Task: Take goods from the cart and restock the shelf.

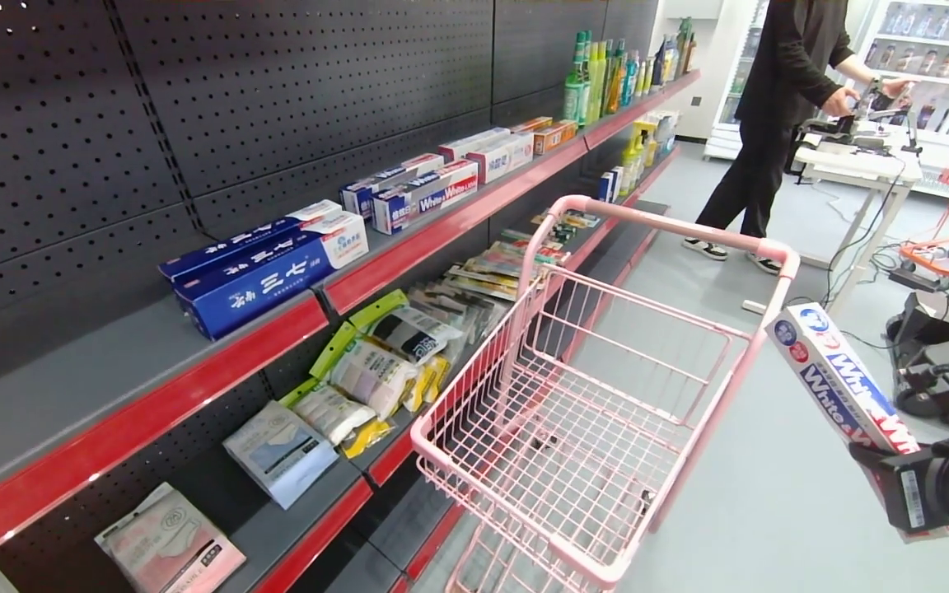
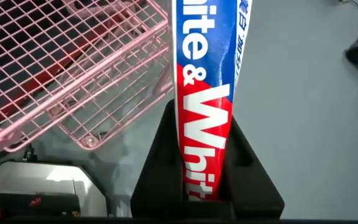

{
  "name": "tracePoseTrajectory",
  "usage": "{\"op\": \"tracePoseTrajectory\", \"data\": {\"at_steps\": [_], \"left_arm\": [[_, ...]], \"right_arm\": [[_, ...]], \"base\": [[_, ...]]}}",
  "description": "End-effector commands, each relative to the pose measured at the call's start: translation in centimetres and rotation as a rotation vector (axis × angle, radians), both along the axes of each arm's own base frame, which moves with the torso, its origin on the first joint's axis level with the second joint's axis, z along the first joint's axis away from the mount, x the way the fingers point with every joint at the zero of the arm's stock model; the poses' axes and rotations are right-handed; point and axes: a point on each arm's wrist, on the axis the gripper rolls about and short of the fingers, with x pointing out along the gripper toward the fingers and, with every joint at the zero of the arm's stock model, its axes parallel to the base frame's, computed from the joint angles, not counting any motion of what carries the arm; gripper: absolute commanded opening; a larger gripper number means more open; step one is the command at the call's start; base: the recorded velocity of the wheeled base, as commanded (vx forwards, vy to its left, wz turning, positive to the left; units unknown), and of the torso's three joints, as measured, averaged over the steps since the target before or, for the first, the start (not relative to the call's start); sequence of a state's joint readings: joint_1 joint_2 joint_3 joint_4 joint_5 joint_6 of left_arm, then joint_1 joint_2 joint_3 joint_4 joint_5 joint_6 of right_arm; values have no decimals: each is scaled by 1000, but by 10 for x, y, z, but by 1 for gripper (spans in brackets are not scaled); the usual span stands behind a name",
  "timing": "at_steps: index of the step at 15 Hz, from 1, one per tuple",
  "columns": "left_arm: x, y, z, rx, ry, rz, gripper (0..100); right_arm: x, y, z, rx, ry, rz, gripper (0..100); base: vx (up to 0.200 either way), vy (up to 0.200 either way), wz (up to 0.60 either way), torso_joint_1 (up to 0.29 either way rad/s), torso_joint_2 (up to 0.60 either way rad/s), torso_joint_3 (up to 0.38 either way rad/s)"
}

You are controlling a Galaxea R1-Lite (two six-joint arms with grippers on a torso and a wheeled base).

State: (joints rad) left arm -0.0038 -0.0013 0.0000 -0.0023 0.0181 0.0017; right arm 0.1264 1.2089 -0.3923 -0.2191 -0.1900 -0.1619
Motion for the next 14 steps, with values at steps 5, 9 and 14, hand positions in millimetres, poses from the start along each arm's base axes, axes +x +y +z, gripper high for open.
{"op": "tracePoseTrajectory", "data": {"at_steps": [5, 9, 14], "left_arm": [[0, 0, 0, 0, 1, 0, 100], [0, 0, 0, 0, 1, 1, 100], [0, 0, 0, 0, 1, 1, 100]], "right_arm": [[0, 0, 0, -23, 2, 22, 0], [1, 1, 1, -30, 1, 28, 0], [1, 1, 0, -36, 7, 33, 0]], "base": [[0, 0, 0, 263, -586, -323], [0, 0, 0, 212, -448, -245], [0, 0, 0, 175, -372, -201]]}}
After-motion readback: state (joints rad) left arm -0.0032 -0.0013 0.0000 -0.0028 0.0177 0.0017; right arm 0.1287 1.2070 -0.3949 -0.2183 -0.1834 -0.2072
